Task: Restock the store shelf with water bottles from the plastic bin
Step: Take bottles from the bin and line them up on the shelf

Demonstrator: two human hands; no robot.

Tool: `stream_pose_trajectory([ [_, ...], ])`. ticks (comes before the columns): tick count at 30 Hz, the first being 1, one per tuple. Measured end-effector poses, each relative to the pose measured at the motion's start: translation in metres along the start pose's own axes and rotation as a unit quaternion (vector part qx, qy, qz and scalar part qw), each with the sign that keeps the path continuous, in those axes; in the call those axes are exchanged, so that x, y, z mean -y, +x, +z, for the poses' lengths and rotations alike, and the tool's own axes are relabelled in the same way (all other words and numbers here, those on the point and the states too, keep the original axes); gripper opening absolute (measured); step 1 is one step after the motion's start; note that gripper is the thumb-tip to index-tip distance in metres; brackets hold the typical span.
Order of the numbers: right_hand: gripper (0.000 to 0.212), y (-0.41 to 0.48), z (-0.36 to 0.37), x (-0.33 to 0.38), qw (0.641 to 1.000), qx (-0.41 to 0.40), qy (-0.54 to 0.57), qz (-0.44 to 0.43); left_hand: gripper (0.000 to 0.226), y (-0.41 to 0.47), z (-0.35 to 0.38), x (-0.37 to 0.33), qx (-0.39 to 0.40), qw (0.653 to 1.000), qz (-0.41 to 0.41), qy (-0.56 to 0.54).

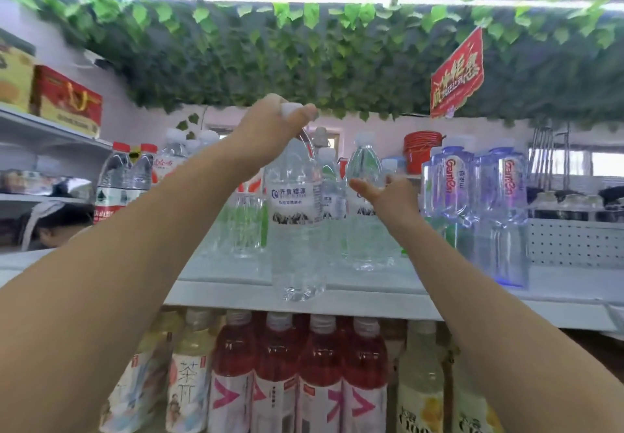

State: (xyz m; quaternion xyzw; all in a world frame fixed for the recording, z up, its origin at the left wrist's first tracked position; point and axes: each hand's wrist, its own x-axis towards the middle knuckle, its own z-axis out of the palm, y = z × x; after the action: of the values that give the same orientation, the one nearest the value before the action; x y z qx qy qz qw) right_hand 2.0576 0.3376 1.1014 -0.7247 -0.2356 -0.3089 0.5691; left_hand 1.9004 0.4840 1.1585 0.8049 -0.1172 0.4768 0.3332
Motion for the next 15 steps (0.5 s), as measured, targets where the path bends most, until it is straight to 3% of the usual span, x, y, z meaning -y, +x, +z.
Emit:
stream_pose_trajectory([
  [6, 0.085, 0.009, 0.002, -0.024, 0.998, 0.053, -0.017, 0.028, 0.026, 0.008, 0.013, 0.012, -0.017, 0.999, -0.017, 0.027],
  [8, 0.067, 0.014, -0.005, -0.028, 0.994, 0.093, -0.037, 0.032, 0.031, 0.012, 0.017, 0.017, -0.017, 0.999, -0.025, 0.024],
  [10, 0.025, 0.014, -0.013, -0.033, 0.987, 0.135, -0.076, 0.031, 0.037, 0.014, 0.02, 0.021, -0.021, 0.999, -0.03, 0.019],
  [12, 0.025, 0.012, -0.018, -0.035, 0.982, 0.168, -0.087, 0.027, 0.036, 0.016, 0.021, 0.025, -0.03, 0.999, -0.029, 0.008],
  [15, 0.025, 0.013, -0.019, -0.042, 0.983, 0.152, -0.099, 0.025, 0.034, 0.017, 0.021, 0.027, -0.037, 0.999, -0.033, -0.017],
])
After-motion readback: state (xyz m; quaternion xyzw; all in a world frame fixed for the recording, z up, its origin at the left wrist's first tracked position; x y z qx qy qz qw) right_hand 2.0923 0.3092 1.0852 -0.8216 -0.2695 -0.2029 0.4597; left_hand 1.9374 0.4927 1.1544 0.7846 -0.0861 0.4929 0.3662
